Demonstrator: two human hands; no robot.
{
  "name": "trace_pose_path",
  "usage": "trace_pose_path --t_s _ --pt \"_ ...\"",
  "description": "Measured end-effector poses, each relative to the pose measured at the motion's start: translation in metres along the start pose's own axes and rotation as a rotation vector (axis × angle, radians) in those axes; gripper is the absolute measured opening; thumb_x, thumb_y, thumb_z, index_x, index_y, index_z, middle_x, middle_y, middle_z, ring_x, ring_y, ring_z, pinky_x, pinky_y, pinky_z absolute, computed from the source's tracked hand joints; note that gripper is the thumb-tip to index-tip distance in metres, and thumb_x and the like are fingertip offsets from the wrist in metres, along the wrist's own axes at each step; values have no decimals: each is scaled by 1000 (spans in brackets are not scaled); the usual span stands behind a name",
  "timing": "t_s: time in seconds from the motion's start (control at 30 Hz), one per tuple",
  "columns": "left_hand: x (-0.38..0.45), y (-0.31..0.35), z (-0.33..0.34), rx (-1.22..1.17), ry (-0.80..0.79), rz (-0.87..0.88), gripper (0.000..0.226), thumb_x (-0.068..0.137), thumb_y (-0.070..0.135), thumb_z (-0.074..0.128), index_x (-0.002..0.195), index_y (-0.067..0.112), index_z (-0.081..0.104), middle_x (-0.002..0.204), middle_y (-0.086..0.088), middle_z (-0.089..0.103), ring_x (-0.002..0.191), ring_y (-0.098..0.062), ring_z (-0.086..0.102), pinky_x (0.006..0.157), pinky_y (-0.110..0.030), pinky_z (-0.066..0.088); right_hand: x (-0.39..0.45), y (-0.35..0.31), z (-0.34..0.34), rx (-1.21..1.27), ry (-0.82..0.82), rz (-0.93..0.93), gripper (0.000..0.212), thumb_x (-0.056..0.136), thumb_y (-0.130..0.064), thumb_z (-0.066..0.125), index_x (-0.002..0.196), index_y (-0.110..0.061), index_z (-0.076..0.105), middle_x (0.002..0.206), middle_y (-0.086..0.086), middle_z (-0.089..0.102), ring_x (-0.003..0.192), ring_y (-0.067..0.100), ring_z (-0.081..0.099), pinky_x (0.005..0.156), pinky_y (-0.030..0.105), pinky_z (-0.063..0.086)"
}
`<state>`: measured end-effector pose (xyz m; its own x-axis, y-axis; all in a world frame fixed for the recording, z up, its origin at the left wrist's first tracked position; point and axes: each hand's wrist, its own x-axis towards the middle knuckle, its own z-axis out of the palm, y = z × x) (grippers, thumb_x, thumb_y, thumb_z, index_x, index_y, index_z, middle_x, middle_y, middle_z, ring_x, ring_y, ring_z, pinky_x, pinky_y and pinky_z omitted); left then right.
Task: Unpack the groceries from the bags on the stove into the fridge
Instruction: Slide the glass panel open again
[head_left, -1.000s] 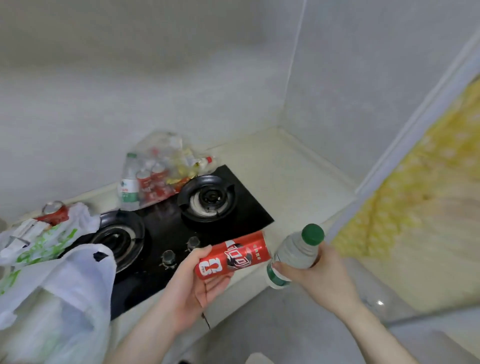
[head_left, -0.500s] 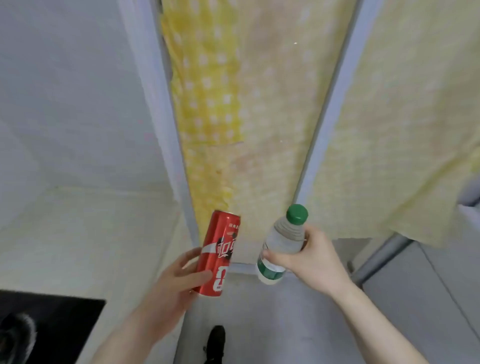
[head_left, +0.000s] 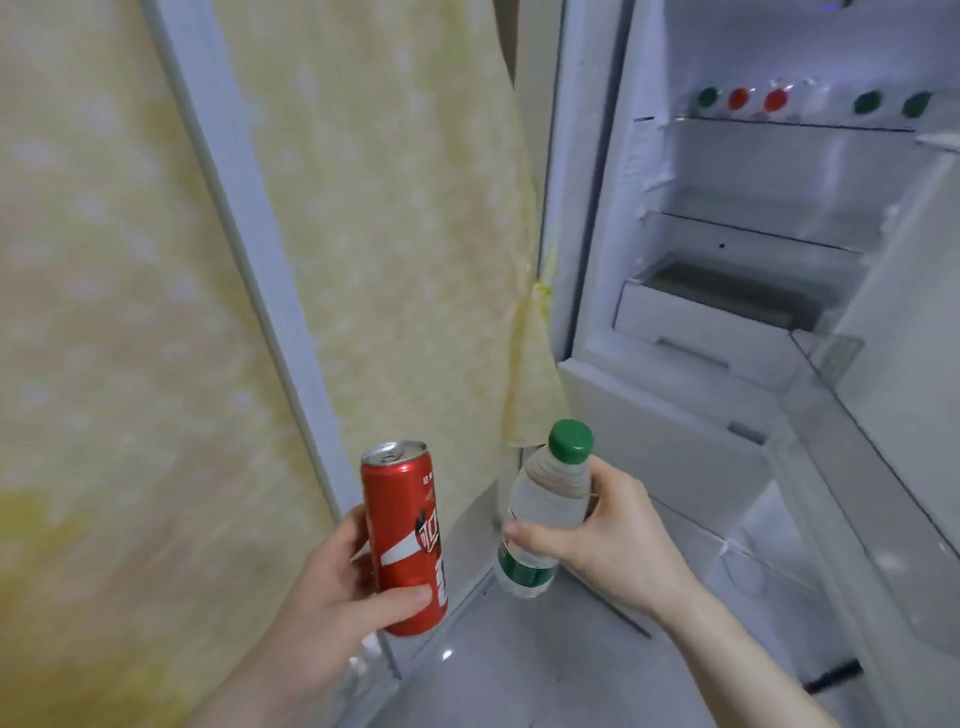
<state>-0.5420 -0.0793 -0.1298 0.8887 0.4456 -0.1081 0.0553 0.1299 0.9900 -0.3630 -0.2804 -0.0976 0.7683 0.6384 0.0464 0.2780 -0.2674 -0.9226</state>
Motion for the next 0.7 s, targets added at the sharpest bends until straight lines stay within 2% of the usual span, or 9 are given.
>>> trace_pose_path --t_s 0.1,0.17,0.27,0.4,0.47,0.57,0.7 --pt "47 7 11 54 -90 12 86 44 16 96 124 24 64 117 -6 76 107 -24 73 82 -29 60 -1 0 -19 -30 137 30 43 64 -36 99 96 -40 70 96 -15 78 92 4 75 88 41 62" --pt "77 13 27 87 -130 26 78 43 24 92 117 24 66 112 -3 77 103 -20 74 86 -30 56 -3 1 -36 -75 236 58 46 63 -40 98 97 -44 67 95 -18 77 91 0 73 86 37 61" --pt "116 24 57 124 -220 55 78 43 29 92 116 20 66 110 -3 78 102 -21 75 87 -33 56 -4 3 -64 -119 356 97 45 63 -45 97 96 -42 66 94 -17 77 90 1 73 84 38 61" --pt "168 39 101 157 -335 113 62 56 13 88 115 18 67 108 -1 78 100 -19 75 79 -22 60 4 10 -106 -94 484 144 40 64 -39 97 94 -36 70 93 -15 78 88 2 74 85 38 61" --pt "194 47 123 164 -360 137 61 59 12 86 116 18 67 110 -1 77 101 -19 75 79 -21 59 16 13 -125 -79 529 145 39 65 -38 97 95 -33 72 95 -14 78 90 3 74 87 39 61" --pt "228 61 153 160 -375 170 62 58 14 86 117 19 67 110 -1 78 100 -18 75 79 -26 60 42 20 -151 -55 579 126 38 67 -36 96 96 -30 73 95 -12 78 91 5 73 87 39 62" --pt "275 79 182 164 -363 200 72 49 28 93 116 23 67 111 2 77 101 -18 74 90 -36 54 92 29 -178 -9 642 79 40 67 -34 96 99 -30 72 96 -10 79 90 7 74 86 43 62"
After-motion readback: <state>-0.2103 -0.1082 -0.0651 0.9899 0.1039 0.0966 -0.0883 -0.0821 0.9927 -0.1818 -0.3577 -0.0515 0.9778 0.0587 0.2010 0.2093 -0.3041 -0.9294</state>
